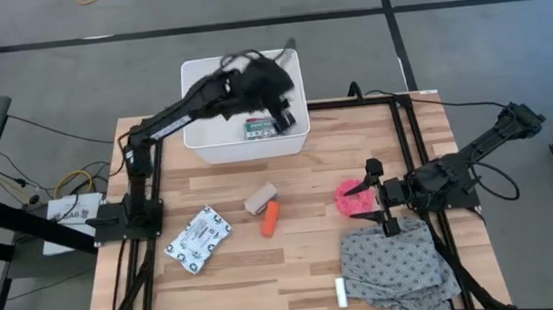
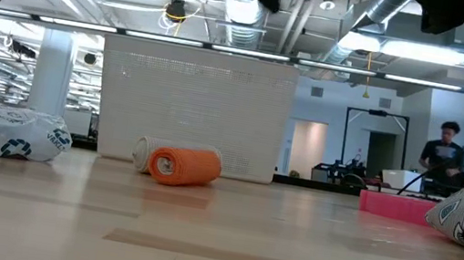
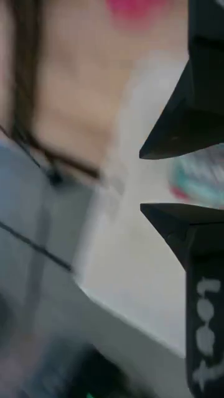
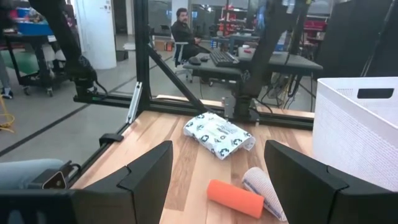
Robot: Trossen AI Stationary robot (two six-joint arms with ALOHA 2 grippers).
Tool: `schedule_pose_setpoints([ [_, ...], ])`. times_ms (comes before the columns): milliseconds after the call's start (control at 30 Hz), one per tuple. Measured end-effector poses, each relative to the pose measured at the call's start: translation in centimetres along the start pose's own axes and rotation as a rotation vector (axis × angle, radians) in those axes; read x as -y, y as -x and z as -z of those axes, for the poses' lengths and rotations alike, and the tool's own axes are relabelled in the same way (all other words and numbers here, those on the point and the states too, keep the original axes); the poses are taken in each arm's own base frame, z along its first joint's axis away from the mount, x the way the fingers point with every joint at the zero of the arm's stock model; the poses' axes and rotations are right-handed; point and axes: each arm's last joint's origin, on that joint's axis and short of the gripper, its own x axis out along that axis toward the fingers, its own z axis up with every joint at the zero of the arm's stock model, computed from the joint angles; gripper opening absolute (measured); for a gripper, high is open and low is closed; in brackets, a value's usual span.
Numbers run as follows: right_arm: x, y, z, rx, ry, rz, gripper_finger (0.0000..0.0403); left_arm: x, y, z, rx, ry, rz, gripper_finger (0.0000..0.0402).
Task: Pick & place medical supplies in basket/bin
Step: Put the pink medicine organizer into the white bin
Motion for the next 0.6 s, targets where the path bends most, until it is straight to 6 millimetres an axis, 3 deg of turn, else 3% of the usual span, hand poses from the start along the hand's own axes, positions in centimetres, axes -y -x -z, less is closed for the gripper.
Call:
schedule_pose_setpoints([
  [133,0.0,0.0,0.0,0.0,-0.002,0.0,0.0249,5.1,1.6,-1.0,0.097,-0.114,0.206,0.0106],
  [233,0.0,0.0,0.1,-0.007,-0.004,-0.001,0.0249,9.0,1.5,-0.8,0.098,-0.239,0.259,0.0101],
  [467,0.4,1.2,-0.4,0.014,-0.172,-0.001,0.0249,17.4,-3.0,1.7,-0.014,-0.419,0.303,0.0096],
  [600,0.5,2.3,0.0,-0.051,-0.276,-0.014,0.0249,20.4,-6.1,3.5,-0.061,-0.559,0.335,0.0104],
])
